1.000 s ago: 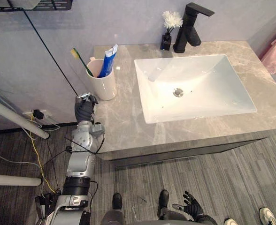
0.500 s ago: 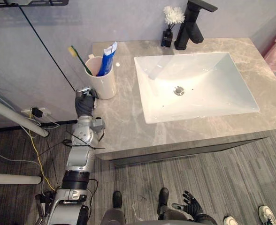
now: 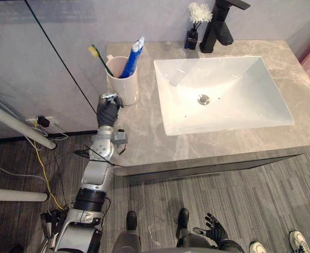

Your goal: Organize washtable

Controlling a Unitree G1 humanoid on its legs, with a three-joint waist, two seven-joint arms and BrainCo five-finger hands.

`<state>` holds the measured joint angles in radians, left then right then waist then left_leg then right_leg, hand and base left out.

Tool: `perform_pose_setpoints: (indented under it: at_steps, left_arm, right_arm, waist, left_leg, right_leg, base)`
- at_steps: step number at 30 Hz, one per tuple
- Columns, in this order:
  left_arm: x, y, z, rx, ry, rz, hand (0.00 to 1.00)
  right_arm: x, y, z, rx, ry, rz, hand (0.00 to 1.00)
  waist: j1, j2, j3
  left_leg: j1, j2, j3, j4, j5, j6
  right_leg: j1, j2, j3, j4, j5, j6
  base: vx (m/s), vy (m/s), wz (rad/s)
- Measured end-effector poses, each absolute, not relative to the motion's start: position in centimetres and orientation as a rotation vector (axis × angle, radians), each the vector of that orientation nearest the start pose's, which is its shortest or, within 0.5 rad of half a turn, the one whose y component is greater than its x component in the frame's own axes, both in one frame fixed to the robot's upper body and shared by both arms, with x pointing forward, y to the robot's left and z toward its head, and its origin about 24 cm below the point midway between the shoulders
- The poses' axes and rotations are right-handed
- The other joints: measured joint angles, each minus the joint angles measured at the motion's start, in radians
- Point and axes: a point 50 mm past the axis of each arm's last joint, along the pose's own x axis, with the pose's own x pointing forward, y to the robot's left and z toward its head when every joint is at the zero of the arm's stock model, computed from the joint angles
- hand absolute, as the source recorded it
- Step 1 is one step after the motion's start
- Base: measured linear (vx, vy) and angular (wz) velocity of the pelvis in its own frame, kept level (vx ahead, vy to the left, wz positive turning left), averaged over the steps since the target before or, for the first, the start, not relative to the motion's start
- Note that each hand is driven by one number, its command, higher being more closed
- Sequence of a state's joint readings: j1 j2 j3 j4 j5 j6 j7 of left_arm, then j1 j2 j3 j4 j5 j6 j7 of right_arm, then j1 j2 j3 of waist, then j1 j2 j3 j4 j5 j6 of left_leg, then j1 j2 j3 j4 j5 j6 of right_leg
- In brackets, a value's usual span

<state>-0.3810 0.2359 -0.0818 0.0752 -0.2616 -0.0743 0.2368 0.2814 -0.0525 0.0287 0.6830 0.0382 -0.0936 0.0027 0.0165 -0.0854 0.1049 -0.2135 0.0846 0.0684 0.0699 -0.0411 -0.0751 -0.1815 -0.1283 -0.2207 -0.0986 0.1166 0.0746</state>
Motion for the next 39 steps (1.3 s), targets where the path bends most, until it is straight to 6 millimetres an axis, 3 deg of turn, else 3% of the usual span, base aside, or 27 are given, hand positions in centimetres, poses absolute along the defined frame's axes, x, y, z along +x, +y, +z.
perform_pose_setpoints:
  at_steps: [5, 14, 20, 28, 39]
  left_arm:
    - [32.0, 13.5, 14.9, -0.033, -0.38, -0.035, 1.0]
    - [32.6, 12.4, 15.7, 0.005, -0.399, -0.057, 1.0]
    - [34.0, 13.2, 17.0, 0.083, -0.419, -0.018, 1.0]
    - [34.6, 15.0, 15.9, 0.131, -0.366, 0.04, 1.0]
    - [36.4, 16.7, 16.5, 0.245, -0.346, 0.08, 1.0]
  right_arm:
    - [9.9, -17.2, -13.5, 0.0, 0.853, -0.073, 0.0]
    - [10.0, -17.3, -13.5, 0.003, 0.844, -0.08, 0.0]
    - [10.1, -17.4, -13.4, 0.015, 0.839, -0.091, 0.0]
    - [10.2, -17.4, -13.4, 0.014, 0.836, -0.093, 0.0]
    - [10.5, -17.5, -13.6, 0.008, 0.843, -0.089, 0.0]
  waist:
    - [-0.001, 0.003, 0.003]
    - [-0.002, 0.007, 0.014]
    - [-0.004, 0.003, 0.025]
    - [-0.006, 0.006, 0.027]
    - [-0.015, 0.006, 0.027]
  left_leg:
    - [-0.002, 0.001, 0.005, 0.0, 0.0, 0.0]
    - [-0.007, 0.003, 0.013, 0.0, 0.0, -0.001]
    - [-0.005, 0.003, 0.018, -0.001, -0.001, -0.001]
    - [0.0, 0.003, 0.023, -0.001, -0.001, -0.001]
    - [0.0, 0.002, 0.018, -0.001, 0.0, 0.0]
  right_leg:
    - [-0.004, 0.001, 0.005, 0.0, 0.0, 0.0]
    - [-0.015, 0.003, 0.014, 0.0, 0.0, 0.0]
    - [-0.017, 0.003, 0.019, 0.0, 0.001, 0.0]
    - [-0.016, 0.004, 0.02, 0.0, 0.004, -0.004]
    - [-0.015, 0.004, 0.01, 0.0, 0.007, -0.008]
  base:
    - [0.0, -0.006, -0.01]
    - [0.0, -0.011, -0.03]
    - [0.0, -0.002, -0.01]
    - [0.0, 0.0, 0.0]
    - [0.0, 0.0, 0.0]
